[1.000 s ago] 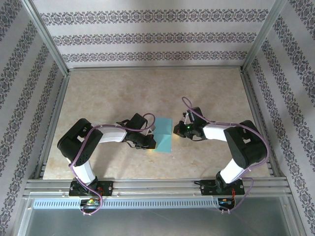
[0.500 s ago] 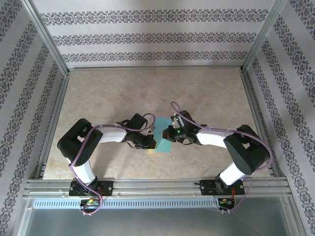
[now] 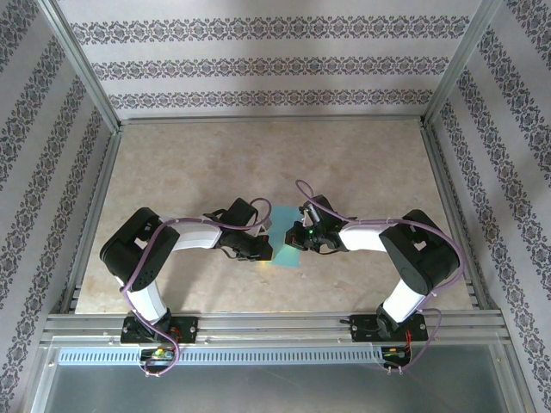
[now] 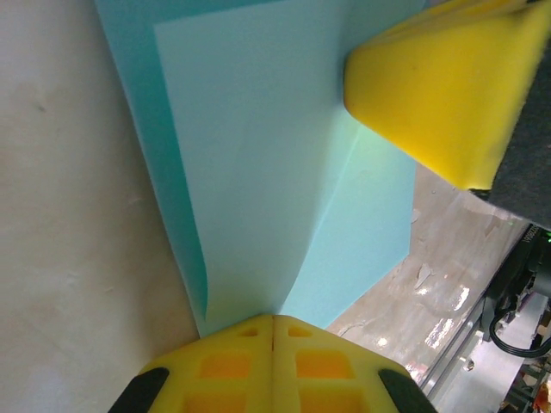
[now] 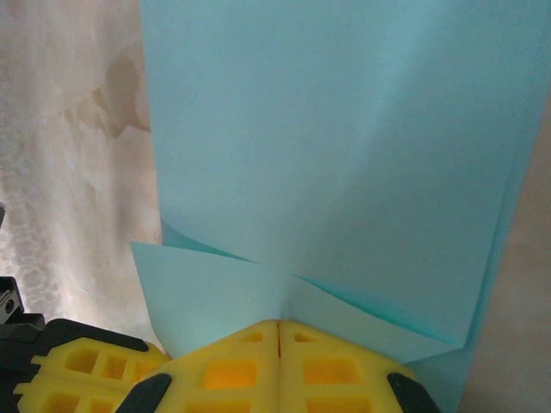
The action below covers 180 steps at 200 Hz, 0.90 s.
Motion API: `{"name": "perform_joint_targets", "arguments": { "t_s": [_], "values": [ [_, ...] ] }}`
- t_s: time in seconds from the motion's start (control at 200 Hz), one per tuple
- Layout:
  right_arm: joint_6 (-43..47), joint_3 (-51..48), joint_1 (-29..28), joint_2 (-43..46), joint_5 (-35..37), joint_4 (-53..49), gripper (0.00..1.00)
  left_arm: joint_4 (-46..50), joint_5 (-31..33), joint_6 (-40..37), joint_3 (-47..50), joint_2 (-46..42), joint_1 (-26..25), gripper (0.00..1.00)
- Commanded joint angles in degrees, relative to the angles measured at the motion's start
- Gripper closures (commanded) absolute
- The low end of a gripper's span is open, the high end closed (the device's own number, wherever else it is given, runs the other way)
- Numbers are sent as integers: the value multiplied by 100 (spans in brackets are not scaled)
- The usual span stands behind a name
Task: Fold a paper plane with a square sheet of paper (fold left side to right side)
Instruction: Fold the triangle a second time at the center of the table.
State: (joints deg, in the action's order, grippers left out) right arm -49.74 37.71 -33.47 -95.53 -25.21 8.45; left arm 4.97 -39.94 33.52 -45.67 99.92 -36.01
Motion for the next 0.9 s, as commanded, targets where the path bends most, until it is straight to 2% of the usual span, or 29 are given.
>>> {"name": "perform_joint_targets", "arguments": {
  "t_s": [0.0,0.145,0.625,0.894],
  "values": [
    [93,-183,134,-39,259,-320,100,514,94,71,-155,-151,-57,100],
    [28,-195,105,-59,116,-126,100,509,-122,75,-428,-142,-58,100],
    [-12,-194,60,-150,104,-122,100,441,-250,-89,-917,458,-64,100],
    [15,-151,54,-168,113,-176,100,618,30,-270,-877,558,-66,100]
  ]
}}
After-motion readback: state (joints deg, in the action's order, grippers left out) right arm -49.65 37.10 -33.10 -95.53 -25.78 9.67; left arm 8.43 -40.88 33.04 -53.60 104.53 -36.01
